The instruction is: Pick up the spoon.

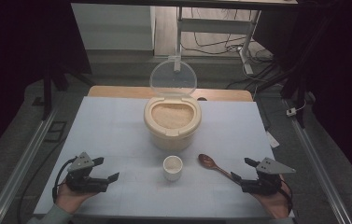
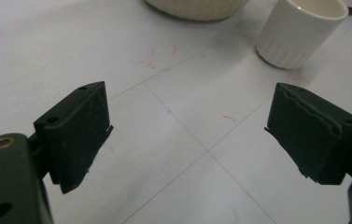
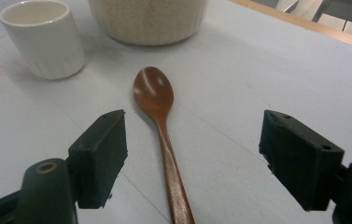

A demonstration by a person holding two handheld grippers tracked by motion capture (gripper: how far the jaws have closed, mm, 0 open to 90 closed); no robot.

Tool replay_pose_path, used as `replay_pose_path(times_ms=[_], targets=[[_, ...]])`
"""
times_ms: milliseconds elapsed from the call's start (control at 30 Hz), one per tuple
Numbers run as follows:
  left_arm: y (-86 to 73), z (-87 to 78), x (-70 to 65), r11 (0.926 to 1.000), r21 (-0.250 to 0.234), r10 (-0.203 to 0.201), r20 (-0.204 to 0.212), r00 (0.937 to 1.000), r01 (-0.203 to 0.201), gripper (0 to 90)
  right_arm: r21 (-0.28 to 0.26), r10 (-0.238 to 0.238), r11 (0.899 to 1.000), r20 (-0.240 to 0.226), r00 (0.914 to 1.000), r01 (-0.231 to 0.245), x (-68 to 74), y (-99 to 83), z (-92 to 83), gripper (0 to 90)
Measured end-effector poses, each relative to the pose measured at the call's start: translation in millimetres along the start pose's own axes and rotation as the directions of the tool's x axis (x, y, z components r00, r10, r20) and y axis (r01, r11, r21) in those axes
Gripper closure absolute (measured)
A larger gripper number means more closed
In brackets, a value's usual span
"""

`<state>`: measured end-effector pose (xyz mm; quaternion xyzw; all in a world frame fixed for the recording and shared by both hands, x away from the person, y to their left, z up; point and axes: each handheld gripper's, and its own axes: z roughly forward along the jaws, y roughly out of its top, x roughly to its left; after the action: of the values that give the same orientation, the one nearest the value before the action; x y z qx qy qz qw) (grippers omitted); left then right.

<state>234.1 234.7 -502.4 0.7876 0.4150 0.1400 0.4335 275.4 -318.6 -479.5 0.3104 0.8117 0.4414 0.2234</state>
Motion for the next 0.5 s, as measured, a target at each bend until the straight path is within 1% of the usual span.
replay_pose_path(times_ms=[200, 233, 300, 500], targets=[[-0.1, 1.2, -0.5, 1.0, 0.003, 0.0, 0.006, 1.0, 0.0, 13.4, 0.003, -0.012, 1.0, 0.005, 0.9999, 0.012, 0.7, 0.5, -0.7, 24.8], [0.1, 1.5, -0.8, 1.0, 0.002, 0.001, 0.006, 1.0, -0.001, 13.5, 0.009, -0.009, 1.0, 0.002, 1.0, 0.009, 1.0, 0.7, -1.0, 25.3], [0.6, 2.2, -1.0, 1.0, 0.005, 0.005, 0.007, 1.0, -0.005, 13.5, 0.018, -0.017, 1.0, 0.005, 0.9998, 0.017, 1.5, 1.5, -1.2, 25.7], [0.8, 3.8, 0.4, 1.0, 0.01, 0.002, 0.009, 1.0, -0.002, 13.5, 0.024, -0.007, 1.0, 0.004, 1.0, 0.007, 1.9, 2.9, -1.8, 26.7]])
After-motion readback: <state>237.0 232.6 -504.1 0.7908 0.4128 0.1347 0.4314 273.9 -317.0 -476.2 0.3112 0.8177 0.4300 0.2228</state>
